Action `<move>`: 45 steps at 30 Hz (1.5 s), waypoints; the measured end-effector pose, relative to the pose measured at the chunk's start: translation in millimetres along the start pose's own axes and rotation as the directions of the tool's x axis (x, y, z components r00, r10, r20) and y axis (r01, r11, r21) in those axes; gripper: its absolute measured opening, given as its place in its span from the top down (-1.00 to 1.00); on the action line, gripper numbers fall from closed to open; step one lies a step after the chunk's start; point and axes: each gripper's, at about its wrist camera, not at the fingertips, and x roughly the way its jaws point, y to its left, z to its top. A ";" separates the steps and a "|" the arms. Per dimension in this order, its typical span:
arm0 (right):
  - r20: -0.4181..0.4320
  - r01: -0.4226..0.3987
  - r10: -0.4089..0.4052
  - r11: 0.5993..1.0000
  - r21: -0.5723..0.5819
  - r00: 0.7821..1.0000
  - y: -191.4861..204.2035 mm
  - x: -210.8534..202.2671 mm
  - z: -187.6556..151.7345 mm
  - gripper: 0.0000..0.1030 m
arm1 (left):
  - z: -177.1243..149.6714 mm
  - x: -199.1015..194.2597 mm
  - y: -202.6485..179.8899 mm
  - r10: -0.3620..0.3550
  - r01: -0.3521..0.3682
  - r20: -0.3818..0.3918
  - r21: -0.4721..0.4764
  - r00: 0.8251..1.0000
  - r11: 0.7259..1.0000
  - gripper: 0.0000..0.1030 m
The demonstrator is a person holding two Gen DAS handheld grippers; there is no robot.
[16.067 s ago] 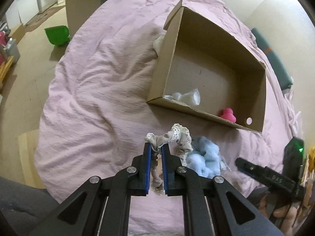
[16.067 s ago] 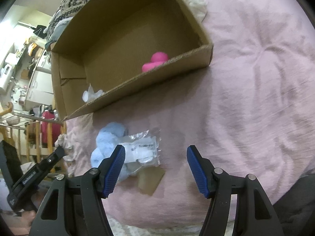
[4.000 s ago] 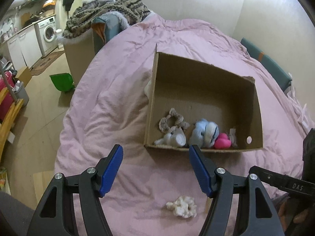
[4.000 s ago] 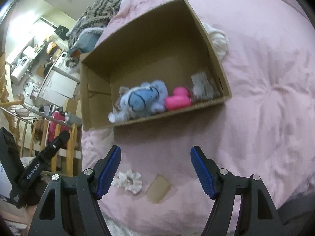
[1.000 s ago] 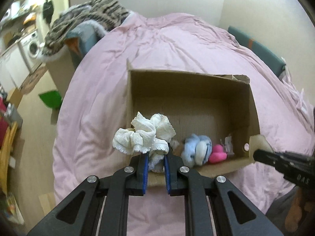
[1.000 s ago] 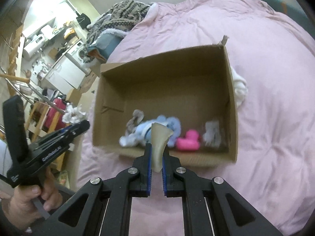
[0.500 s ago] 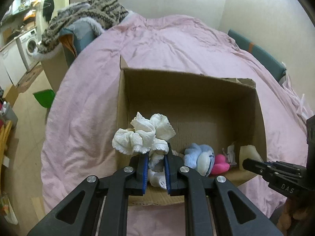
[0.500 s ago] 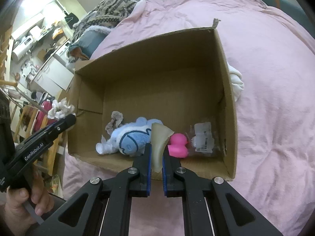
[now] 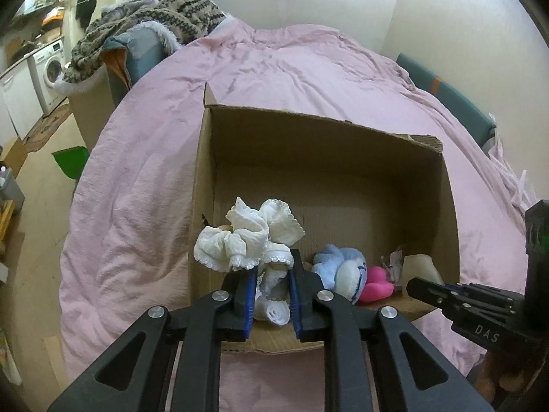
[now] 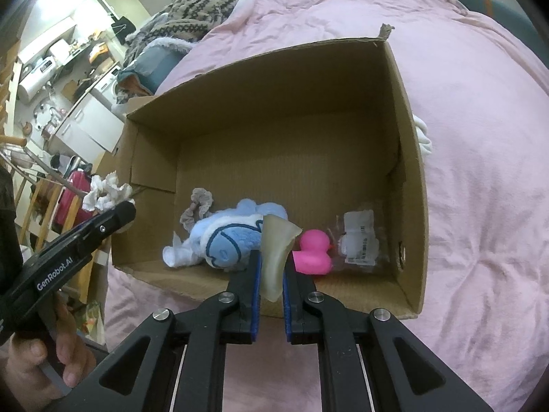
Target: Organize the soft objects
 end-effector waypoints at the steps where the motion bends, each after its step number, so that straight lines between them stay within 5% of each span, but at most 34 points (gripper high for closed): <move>1: 0.000 -0.001 0.001 1.000 0.004 1.000 0.0 0.3 0.5 0.78 | -0.3 0.5 0.5 -0.002 0.002 -0.005 -0.005 1.000 1.000 0.67; 4: 0.003 -0.005 0.005 1.000 0.012 1.000 -1.4 -0.4 0.3 0.74 | -1.1 0.3 -0.2 0.007 -0.007 -0.005 -0.008 1.000 1.000 0.55; 11: 0.023 -0.027 0.027 0.999 0.037 0.999 -5.7 -5.5 1.9 0.49 | 0.4 -9.9 1.3 0.028 -0.026 0.054 -0.033 0.998 0.999 -0.12; 13: 0.039 -0.028 0.026 0.999 0.044 0.999 -6.6 -8.6 2.6 0.30 | 1.6 -13.1 0.4 0.027 -0.025 0.068 -0.028 0.997 0.999 -0.16; 15: 0.061 -0.035 0.031 0.998 0.053 0.998 -7.8 -12.2 3.2 -0.42 | 3.2 -13.9 -2.6 0.019 -0.020 0.066 0.003 0.998 1.000 -0.16; 16: 0.077 -0.032 0.027 0.998 0.061 0.997 -8.4 -14.5 3.7 -0.53 | 3.4 -14.2 -4.8 0.028 -0.029 0.063 0.021 0.998 0.999 -0.16; 25: 0.108 -0.022 0.013 0.996 0.085 0.994 -12.8 -23.3 7.4 -0.56 | 4.5 -27.6 2.7 0.034 -0.032 0.093 -0.018 0.995 0.999 -0.17; 29: 0.172 0.005 -0.011 0.999 0.036 0.985 -5.5 -39.3 5.0 -0.75 | 1.1 -43.6 7.8 -0.007 0.011 0.110 -0.041 0.994 0.999 -0.20; 32: 0.209 0.015 -0.019 1.000 0.022 0.978 -0.6 -51.6 0.1 -1.00 | -3.0 -53.9 7.7 0.014 -0.011 0.129 -0.024 0.992 1.000 -0.33; 34: 0.225 0.025 -0.027 1.000 0.011 0.974 3.4 -58.4 -3.8 -1.00 | -6.0 -60.5 8.8 0.018 -0.015 0.138 -0.020 0.990 1.000 -0.35; 39: 0.270 0.065 -0.056 0.998 -0.024 0.961 12.5 -73.2 -13.4 -1.00 | -14.5 -74.4 11.6 0.043 -0.041 0.139 -0.017 0.989 0.999 -0.74; 45: 0.279 0.074 -0.059 0.996 -0.045 0.959 19.3 -81.3 -31.1 -1.00 | -27.8 -88.5 15.8 0.068 -0.063 0.140 -0.035 0.988 0.997 -0.89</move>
